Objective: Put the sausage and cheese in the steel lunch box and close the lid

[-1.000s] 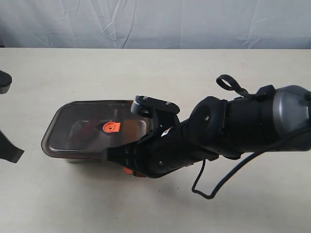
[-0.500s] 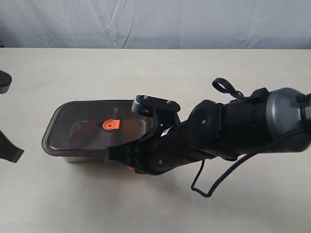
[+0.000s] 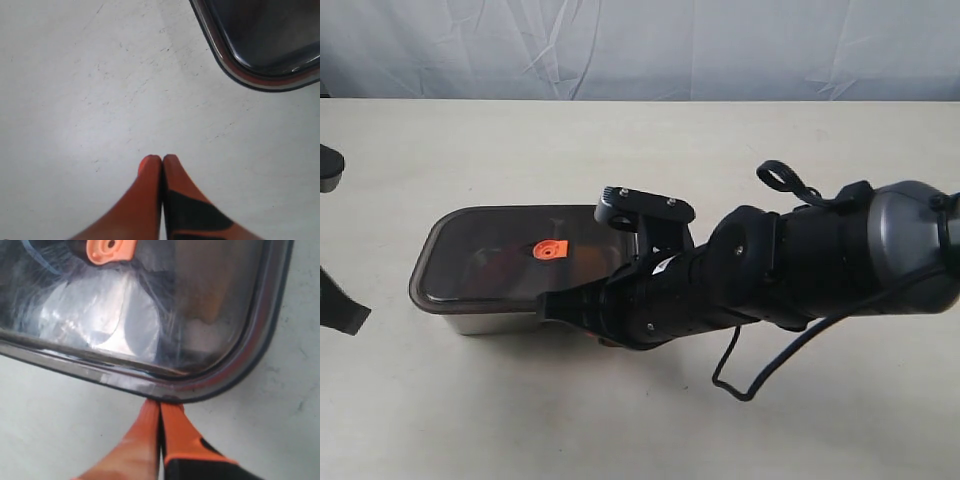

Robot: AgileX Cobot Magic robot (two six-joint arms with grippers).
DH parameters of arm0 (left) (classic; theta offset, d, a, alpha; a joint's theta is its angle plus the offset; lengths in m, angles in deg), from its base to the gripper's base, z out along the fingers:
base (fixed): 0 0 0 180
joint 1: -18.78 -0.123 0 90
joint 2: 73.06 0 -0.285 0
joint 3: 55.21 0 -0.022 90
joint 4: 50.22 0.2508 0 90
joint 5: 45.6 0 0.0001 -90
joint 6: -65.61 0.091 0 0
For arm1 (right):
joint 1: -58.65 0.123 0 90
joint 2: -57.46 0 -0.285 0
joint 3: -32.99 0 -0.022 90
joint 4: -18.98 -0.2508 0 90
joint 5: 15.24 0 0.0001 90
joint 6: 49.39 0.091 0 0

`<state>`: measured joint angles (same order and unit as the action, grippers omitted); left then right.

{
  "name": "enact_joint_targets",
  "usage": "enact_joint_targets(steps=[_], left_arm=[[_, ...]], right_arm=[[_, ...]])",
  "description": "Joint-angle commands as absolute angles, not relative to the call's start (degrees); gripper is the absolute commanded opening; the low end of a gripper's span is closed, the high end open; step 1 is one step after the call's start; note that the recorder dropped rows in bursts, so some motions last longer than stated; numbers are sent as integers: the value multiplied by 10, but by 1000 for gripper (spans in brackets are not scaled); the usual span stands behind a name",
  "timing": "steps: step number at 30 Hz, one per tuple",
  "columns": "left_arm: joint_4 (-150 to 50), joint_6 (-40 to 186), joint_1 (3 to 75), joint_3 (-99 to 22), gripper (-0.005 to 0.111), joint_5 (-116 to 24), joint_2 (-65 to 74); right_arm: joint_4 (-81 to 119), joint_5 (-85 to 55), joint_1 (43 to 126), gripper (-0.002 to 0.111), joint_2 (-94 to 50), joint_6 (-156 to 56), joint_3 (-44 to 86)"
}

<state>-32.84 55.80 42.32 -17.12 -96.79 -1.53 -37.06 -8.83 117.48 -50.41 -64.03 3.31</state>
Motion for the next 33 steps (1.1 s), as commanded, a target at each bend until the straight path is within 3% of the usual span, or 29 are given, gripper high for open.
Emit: enact_joint_targets(steps=[1,21,33], left_arm=[[-332,553,423,-175,0,-965,-17],[-352,556,423,-175,0,-884,-9],[-392,553,371,-175,0,-757,141]], right_arm=[[-368,-109,1174,0,-503,-644,37],[-377,-77,1173,0,-502,-644,37],[-327,-105,1150,0,-414,-644,37]])
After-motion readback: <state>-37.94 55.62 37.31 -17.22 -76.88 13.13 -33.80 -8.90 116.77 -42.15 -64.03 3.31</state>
